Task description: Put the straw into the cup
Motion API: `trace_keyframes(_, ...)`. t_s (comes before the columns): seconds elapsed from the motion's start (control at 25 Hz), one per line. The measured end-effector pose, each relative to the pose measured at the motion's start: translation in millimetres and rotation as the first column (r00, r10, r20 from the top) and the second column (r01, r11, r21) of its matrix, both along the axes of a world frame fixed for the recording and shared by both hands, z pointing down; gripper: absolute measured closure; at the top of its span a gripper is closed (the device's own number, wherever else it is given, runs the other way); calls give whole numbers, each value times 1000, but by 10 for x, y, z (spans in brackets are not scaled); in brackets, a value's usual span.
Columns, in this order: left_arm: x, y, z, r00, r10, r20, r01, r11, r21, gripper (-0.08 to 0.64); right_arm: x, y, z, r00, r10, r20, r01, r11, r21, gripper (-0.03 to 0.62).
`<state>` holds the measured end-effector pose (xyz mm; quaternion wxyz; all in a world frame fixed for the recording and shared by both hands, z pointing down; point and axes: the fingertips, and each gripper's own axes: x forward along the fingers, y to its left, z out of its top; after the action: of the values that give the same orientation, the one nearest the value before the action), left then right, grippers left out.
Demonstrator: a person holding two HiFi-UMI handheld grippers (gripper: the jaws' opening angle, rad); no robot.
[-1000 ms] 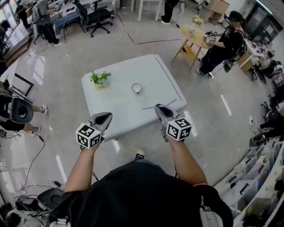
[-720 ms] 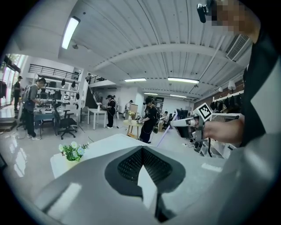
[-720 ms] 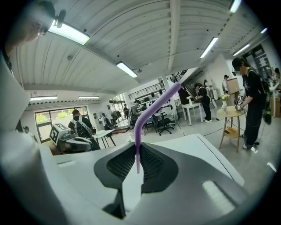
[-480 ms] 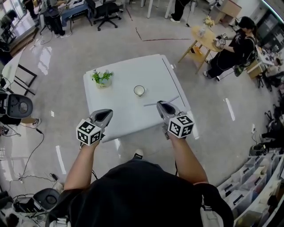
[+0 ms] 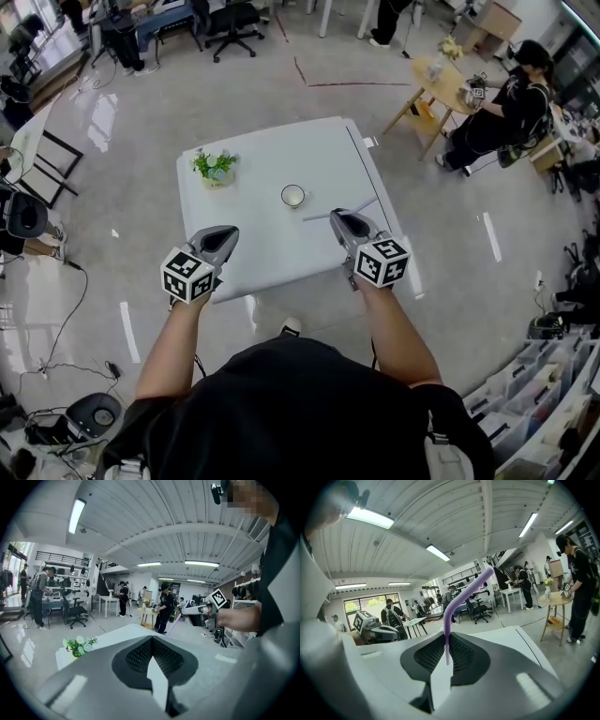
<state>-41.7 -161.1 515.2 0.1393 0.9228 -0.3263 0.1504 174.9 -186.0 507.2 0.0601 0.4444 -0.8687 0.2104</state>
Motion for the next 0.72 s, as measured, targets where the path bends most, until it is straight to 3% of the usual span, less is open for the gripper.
trace_keyframes(0.72, -14, -14, -213, 997, -68, -42, 70, 997, 42, 560, 62, -69, -65, 999, -27, -22, 27, 1000, 12, 529)
